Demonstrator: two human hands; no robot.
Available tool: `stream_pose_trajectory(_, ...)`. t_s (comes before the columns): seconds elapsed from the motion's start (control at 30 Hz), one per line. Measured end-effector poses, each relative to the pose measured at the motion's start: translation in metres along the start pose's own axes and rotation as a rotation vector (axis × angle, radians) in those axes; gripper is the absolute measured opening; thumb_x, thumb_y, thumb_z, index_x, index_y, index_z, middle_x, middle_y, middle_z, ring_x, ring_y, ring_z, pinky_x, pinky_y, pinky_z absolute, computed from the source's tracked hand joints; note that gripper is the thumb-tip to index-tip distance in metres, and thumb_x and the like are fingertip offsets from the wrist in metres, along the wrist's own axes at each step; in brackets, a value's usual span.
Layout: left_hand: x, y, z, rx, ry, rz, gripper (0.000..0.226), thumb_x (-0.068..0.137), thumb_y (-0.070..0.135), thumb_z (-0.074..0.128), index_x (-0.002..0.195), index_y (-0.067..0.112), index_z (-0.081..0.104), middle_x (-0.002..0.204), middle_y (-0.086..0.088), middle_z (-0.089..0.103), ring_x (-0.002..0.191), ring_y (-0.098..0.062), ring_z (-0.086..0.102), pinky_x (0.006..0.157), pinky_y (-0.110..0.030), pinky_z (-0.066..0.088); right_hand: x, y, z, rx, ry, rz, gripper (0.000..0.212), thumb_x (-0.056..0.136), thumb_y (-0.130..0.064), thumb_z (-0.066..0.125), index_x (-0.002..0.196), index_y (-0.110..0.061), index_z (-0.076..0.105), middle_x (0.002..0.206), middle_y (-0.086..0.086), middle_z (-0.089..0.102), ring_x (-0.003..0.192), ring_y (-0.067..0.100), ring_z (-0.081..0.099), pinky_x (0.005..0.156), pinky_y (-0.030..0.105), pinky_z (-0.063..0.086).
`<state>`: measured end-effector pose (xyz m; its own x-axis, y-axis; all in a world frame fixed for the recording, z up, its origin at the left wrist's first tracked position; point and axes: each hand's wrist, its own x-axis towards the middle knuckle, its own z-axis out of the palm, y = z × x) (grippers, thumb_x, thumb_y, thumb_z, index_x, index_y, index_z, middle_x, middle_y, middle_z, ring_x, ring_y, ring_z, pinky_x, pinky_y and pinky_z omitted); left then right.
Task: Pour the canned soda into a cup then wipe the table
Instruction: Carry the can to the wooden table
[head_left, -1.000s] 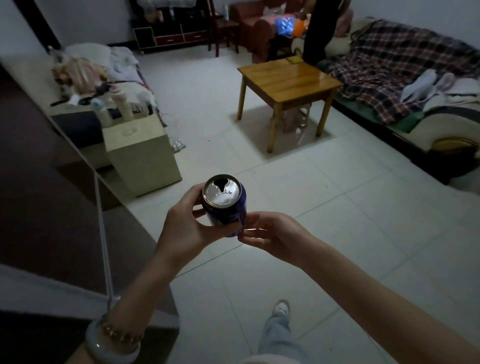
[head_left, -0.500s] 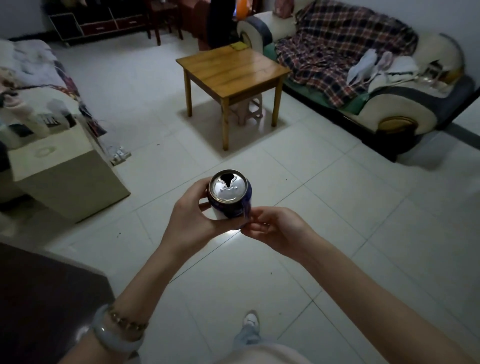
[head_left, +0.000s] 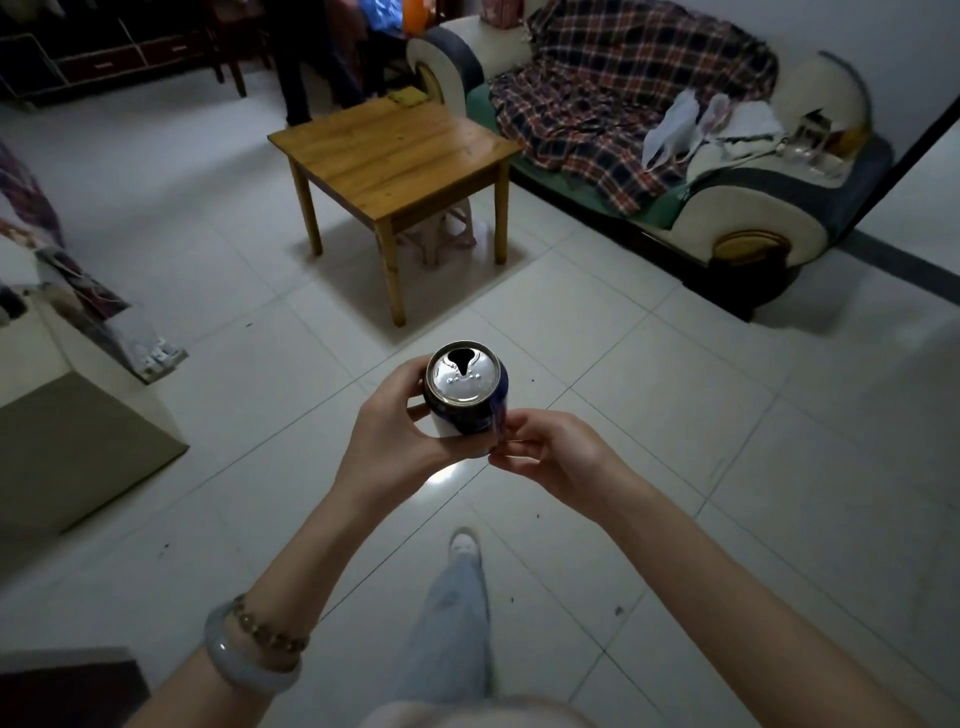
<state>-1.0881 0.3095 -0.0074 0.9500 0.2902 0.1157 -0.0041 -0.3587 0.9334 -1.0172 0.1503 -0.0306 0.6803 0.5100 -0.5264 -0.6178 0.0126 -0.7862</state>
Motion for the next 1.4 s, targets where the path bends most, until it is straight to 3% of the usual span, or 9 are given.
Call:
stream_pose_trajectory(0.33, 0.203, -0.006, 0.027, 0.040, -0.040, 0.096, 0.072, 0.054, 0.023, 0.090, 0.118, 0.028, 0.057, 0.111, 0.019, 0.061, 0.100, 0.006, 0.056, 0.081, -0.010, 0.046, 0.147, -0.127, -0.048, 0.099, 0.056, 0.019, 0.037, 0.080, 0.008, 0.033, 0.085, 0.003, 0.069, 0.084, 0.019, 0.068, 0.079, 0.026, 0.064, 0.080, 0.033, 0.055)
stream_pose_trajectory(0.53, 0.314, -0.009, 0.031, 0.057, -0.029, 0.127, 0.075, 0.052, 0.038, 0.089, 0.119, 0.032, 0.055, 0.112, 0.018, 0.062, 0.101, 0.004, 0.056, 0.078, -0.007, 0.045, 0.232, -0.201, -0.061, 0.157, 0.075, 0.031, 0.036, 0.082, 0.007, 0.032, 0.092, 0.007, 0.066, 0.086, 0.021, 0.067, 0.079, 0.026, 0.064, 0.089, 0.037, 0.052)
stream_pose_trajectory(0.67, 0.380, -0.013, 0.036, 0.053, -0.010, 0.117, 0.073, 0.053, 0.028, 0.089, 0.115, 0.039, 0.052, 0.111, 0.019, 0.061, 0.099, 0.008, 0.056, 0.078, -0.008, 0.046, 0.287, -0.242, -0.073, 0.193, 0.035, 0.026, 0.038, 0.081, 0.005, 0.031, 0.095, 0.008, 0.066, 0.087, 0.022, 0.067, 0.079, 0.026, 0.066, 0.085, 0.034, 0.054)
stream_pose_trajectory(0.8, 0.447, -0.023, 0.044, 0.066, 0.035, 0.102, 0.072, 0.053, 0.031, 0.089, 0.115, 0.036, 0.053, 0.110, 0.017, 0.062, 0.099, 0.007, 0.056, 0.079, -0.010, 0.047, 0.352, -0.282, -0.088, 0.182, -0.002, 0.053, 0.037, 0.077, 0.002, 0.037, 0.091, 0.007, 0.070, 0.099, 0.028, 0.057, 0.094, 0.039, 0.053, 0.075, 0.032, 0.057)
stream_pose_trajectory(0.9, 0.500, -0.032, 0.052, 0.065, 0.079, 0.080, 0.073, 0.053, 0.027, 0.091, 0.118, 0.027, 0.057, 0.111, 0.013, 0.063, 0.099, 0.004, 0.058, 0.079, -0.013, 0.048, 0.405, -0.314, -0.099, 0.216, -0.050, 0.066, 0.035, 0.066, -0.003, 0.045, 0.082, 0.004, 0.074, 0.103, 0.023, 0.039, 0.096, 0.034, 0.035, 0.068, 0.032, 0.058)
stream_pose_trajectory(1.07, 0.598, -0.045, 0.067, 0.043, 0.178, 0.024, 0.074, 0.051, 0.029, 0.092, 0.117, 0.026, 0.060, 0.110, 0.011, 0.065, 0.100, -0.003, 0.061, 0.081, -0.017, 0.049, 0.490, -0.387, -0.121, 0.079, -0.108, 0.108, 0.036, 0.085, 0.003, 0.032, 0.106, 0.010, 0.060, 0.107, 0.032, 0.055, 0.101, 0.038, 0.054, 0.076, 0.032, 0.058)
stream_pose_trajectory(1.13, 0.637, -0.046, 0.072, 0.033, 0.228, 0.005, 0.071, 0.051, 0.033, 0.091, 0.114, 0.033, 0.059, 0.108, 0.014, 0.066, 0.100, -0.003, 0.061, 0.080, -0.017, 0.048, 0.525, -0.417, -0.129, 0.037, -0.143, 0.117, 0.037, 0.086, 0.003, 0.032, 0.113, 0.011, 0.056, 0.099, 0.029, 0.056, 0.092, 0.035, 0.056, 0.073, 0.031, 0.058)
stream_pose_trajectory(1.23, 0.693, -0.046, 0.078, 0.040, 0.284, -0.011, 0.070, 0.049, 0.040, 0.090, 0.110, 0.040, 0.057, 0.107, 0.017, 0.065, 0.101, -0.003, 0.061, 0.083, -0.020, 0.049, 0.576, -0.459, -0.136, -0.078, -0.211, 0.103, 0.038, 0.087, 0.002, 0.033, 0.115, 0.009, 0.057, 0.069, 0.009, 0.037, 0.056, 0.014, 0.044, 0.079, 0.030, 0.057)
stream_pose_trajectory(1.4, 0.773, -0.053, 0.078, 0.087, 0.419, -0.048, 0.072, 0.047, 0.043, 0.085, 0.113, 0.031, 0.059, 0.108, 0.015, 0.065, 0.101, 0.001, 0.059, 0.085, -0.020, 0.049, 0.657, -0.516, -0.135, -0.156, -0.350, 0.122, 0.041, 0.086, 0.002, 0.033, 0.118, 0.010, 0.056, 0.069, 0.005, 0.033, 0.048, 0.006, 0.039, 0.079, 0.029, 0.055)
